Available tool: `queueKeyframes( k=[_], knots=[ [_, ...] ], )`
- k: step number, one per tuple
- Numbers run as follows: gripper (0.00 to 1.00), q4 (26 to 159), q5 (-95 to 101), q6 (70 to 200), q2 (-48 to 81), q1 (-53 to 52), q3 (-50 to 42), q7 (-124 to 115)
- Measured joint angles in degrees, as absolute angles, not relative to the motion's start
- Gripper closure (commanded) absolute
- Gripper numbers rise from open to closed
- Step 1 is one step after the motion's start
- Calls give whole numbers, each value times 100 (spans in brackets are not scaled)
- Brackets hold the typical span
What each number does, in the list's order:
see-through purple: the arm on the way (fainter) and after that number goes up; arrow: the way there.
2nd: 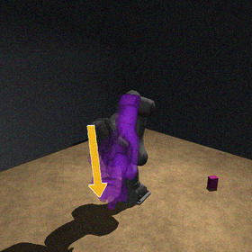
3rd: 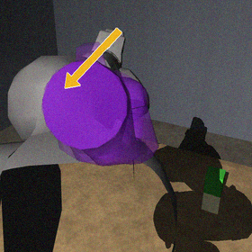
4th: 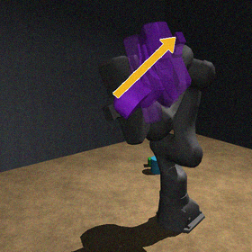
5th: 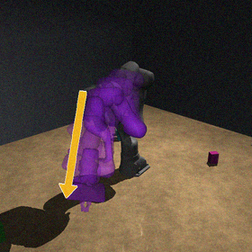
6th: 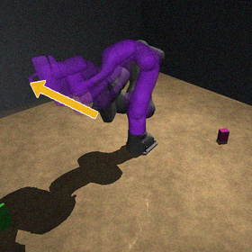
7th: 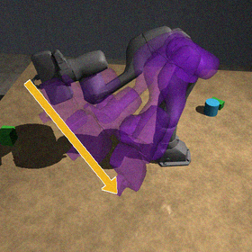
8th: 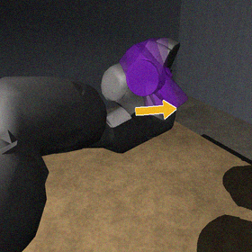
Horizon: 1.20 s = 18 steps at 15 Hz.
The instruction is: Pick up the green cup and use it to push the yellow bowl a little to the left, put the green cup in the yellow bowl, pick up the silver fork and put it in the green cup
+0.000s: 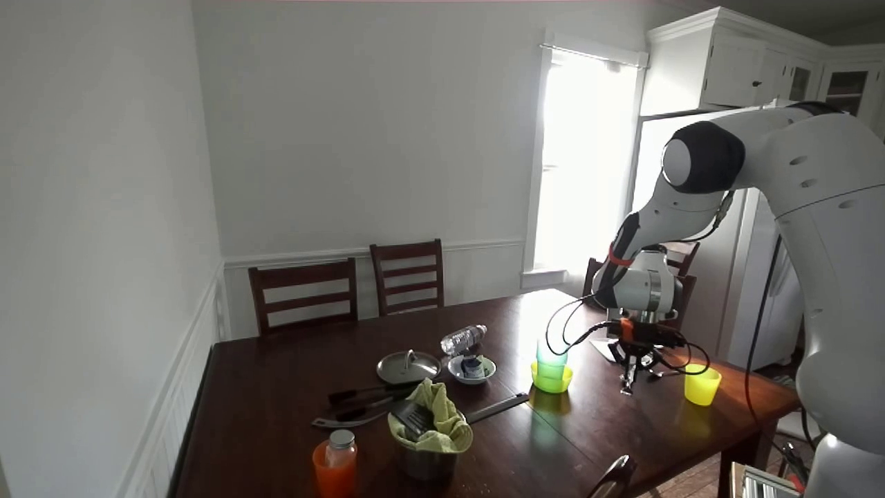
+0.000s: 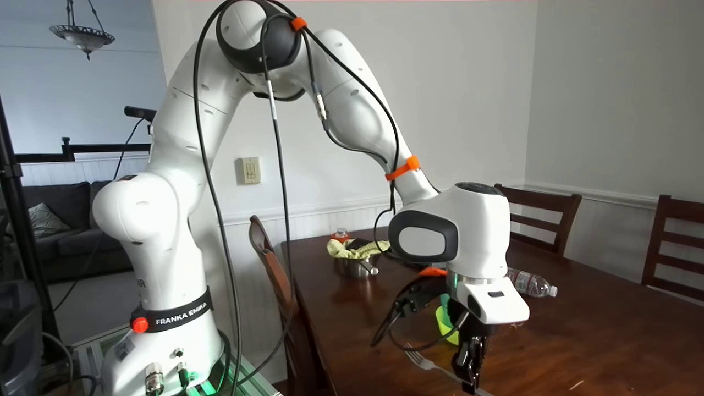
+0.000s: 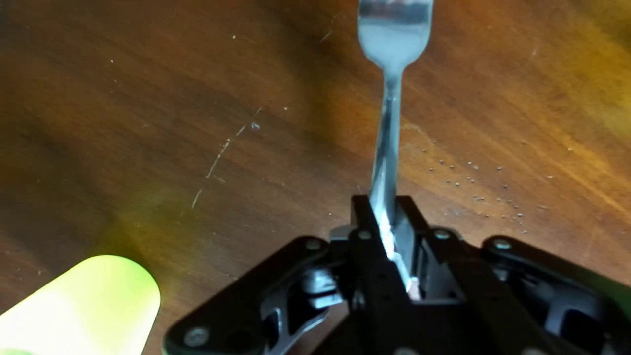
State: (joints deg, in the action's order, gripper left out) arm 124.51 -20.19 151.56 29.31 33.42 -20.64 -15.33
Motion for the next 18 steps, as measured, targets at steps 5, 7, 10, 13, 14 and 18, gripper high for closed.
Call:
queueKeyframes(
  k=[5,7,10,13,14,18],
  knots=[
    [96,12475,-1470,14748,2494,2779,-2611,-1758],
    [96,12449,-1265,14573,2301,2613,-2780,-1884],
    [84,12347,-1200,14277,2026,2539,-2844,-1921],
    [84,12336,-1199,14196,1927,2539,-2847,-1921],
    [84,12336,-1199,14195,1929,2539,-2847,-1921],
    [96,12333,-1199,14206,1932,2538,-2836,-1920]
  ],
)
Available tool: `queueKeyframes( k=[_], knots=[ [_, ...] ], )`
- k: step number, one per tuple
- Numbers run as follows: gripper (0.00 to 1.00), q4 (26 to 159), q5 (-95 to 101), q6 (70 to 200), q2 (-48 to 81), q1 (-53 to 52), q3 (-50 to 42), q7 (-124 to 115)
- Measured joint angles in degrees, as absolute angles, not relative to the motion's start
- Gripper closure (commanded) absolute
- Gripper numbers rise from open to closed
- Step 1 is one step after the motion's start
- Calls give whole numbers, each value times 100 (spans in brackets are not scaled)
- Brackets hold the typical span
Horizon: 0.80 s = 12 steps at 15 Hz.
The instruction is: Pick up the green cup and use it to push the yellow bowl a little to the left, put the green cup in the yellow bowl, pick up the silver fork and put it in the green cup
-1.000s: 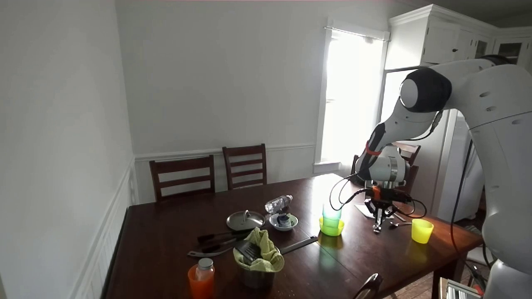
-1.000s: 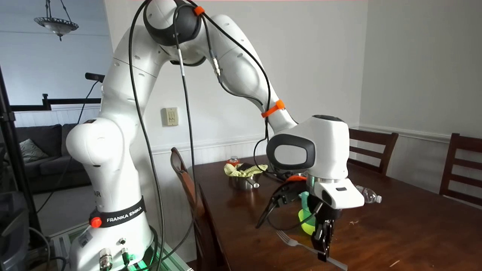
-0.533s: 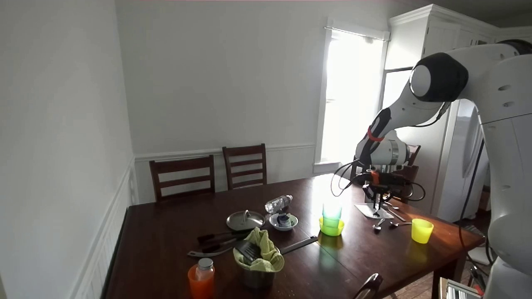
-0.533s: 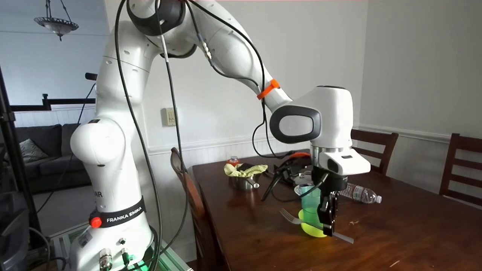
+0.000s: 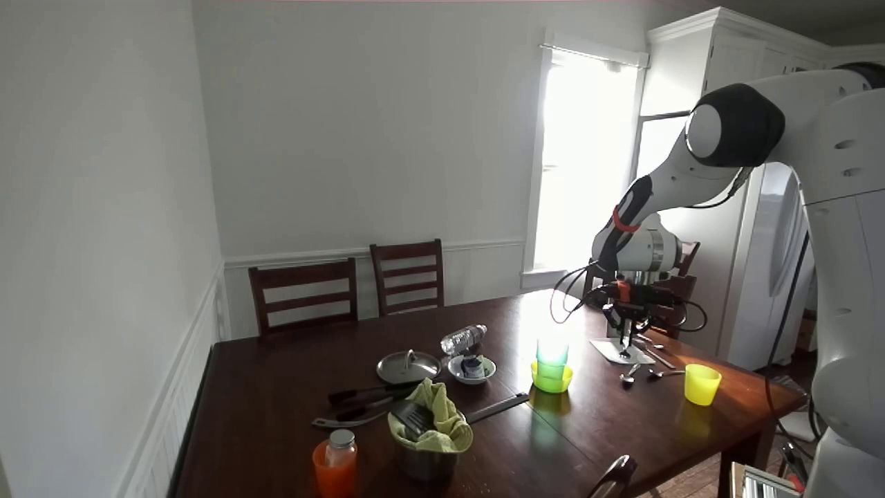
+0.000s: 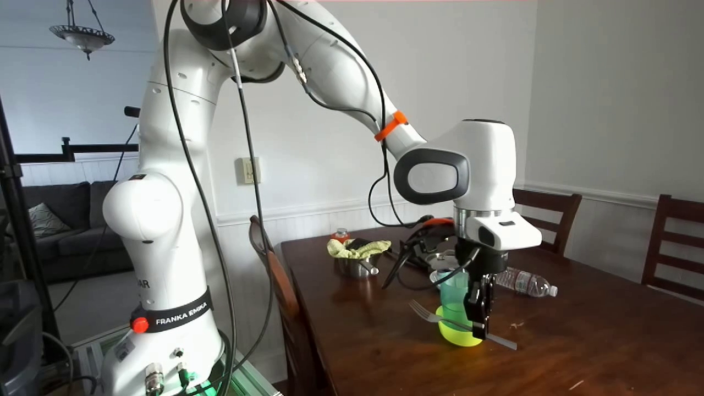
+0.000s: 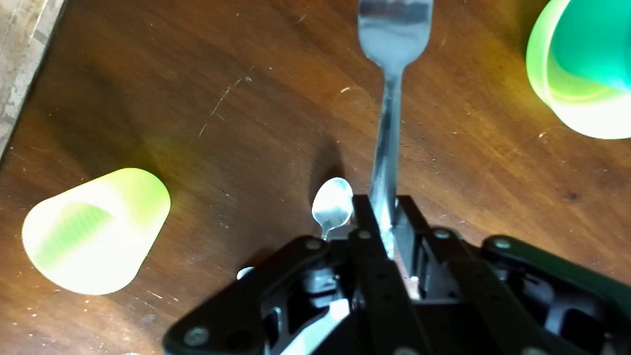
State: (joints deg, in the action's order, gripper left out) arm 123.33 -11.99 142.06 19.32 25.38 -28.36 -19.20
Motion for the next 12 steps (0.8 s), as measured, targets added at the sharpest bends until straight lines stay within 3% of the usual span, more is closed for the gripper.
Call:
queueKeyframes(
  k=[12],
  knots=[
    [96,12125,898,15133,1484,1663,-3001,-2713]
  ],
)
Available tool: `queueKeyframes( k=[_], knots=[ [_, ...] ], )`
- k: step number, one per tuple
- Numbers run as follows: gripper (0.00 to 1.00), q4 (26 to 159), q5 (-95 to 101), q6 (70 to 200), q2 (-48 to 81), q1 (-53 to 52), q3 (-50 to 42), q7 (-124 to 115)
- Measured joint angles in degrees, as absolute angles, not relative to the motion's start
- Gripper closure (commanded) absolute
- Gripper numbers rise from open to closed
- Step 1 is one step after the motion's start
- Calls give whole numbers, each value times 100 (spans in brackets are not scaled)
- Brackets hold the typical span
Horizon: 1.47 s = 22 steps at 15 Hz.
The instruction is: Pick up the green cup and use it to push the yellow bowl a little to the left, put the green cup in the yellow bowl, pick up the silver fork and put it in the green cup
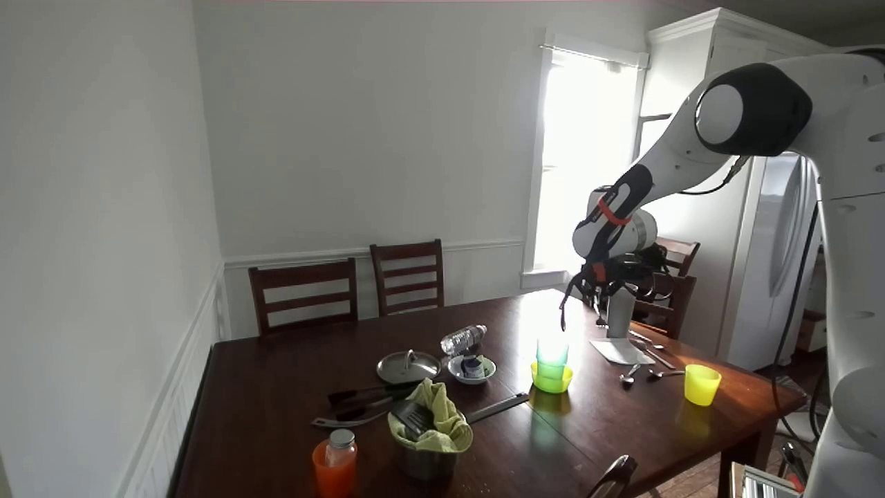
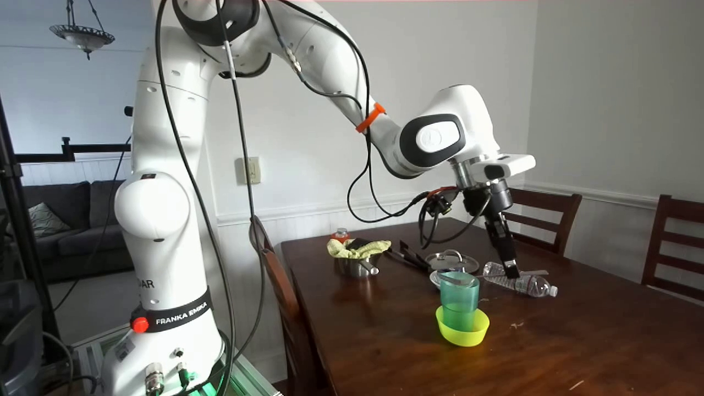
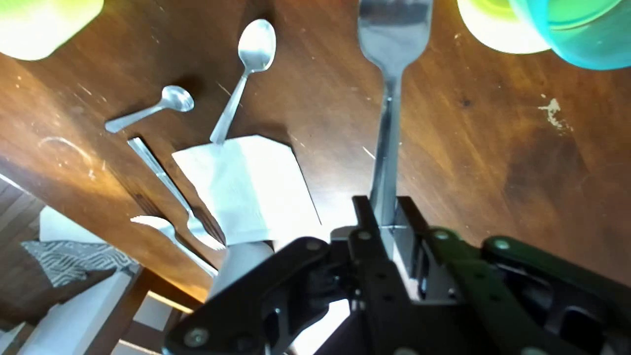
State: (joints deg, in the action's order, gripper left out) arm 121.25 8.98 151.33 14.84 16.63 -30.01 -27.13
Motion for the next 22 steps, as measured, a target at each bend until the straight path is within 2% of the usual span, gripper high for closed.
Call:
queueKeyframes(
  k=[6,17,18,22],
  knots=[
    [96,12169,2352,15811,1487,932,-3348,-3925],
    [96,12464,5253,17299,1851,-644,-4966,-7207],
    [84,12471,5373,17429,1911,-748,-5102,-7404],
    [84,12500,5519,17660,2046,-919,-5327,-7666]
  ],
)
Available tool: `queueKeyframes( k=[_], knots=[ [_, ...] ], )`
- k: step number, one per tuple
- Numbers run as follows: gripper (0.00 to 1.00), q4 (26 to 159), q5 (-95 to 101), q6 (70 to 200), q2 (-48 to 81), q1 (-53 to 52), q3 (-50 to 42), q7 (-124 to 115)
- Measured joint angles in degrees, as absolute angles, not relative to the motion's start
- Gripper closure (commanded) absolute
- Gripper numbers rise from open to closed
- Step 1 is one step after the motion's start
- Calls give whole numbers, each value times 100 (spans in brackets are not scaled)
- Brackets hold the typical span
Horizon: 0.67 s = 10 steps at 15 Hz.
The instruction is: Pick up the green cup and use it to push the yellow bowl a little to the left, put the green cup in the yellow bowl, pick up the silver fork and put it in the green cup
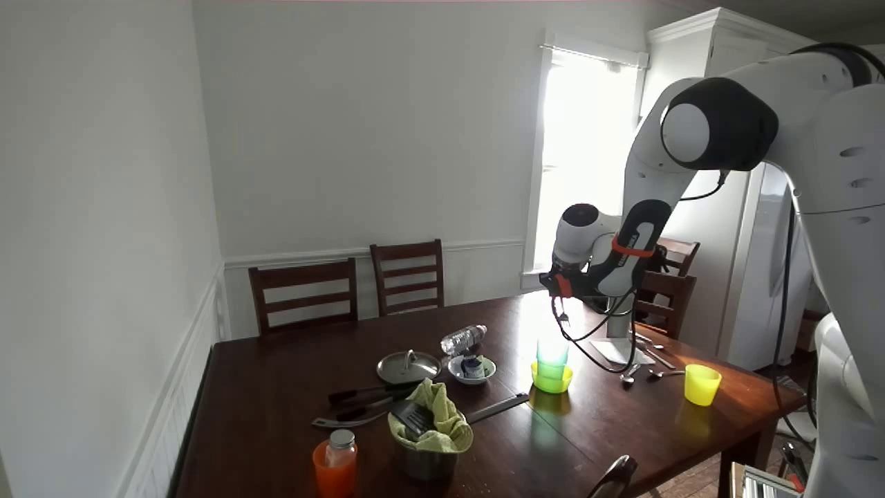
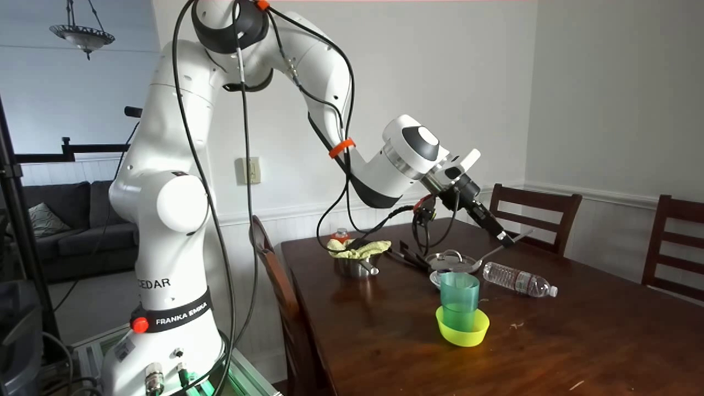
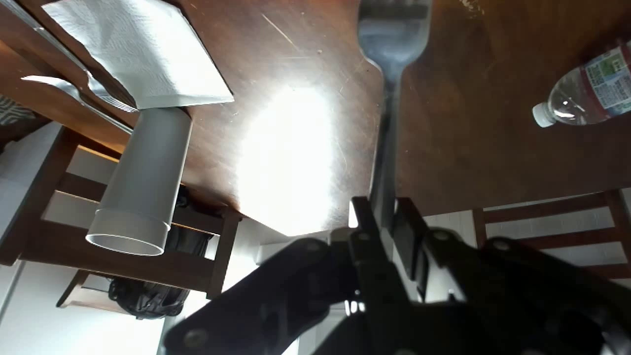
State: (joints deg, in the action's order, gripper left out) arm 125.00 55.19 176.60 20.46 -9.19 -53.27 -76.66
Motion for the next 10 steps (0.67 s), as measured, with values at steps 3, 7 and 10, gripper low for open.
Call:
queueKeyframes(
  k=[3,7,10],
  knots=[
    [96,12500,5524,17672,2053,-921,-5339,-7674],
    [96,12499,5522,17714,2091,-932,-5336,-7672],
    [96,12444,5522,18021,2283,-1036,-5413,-7745]
  ],
)
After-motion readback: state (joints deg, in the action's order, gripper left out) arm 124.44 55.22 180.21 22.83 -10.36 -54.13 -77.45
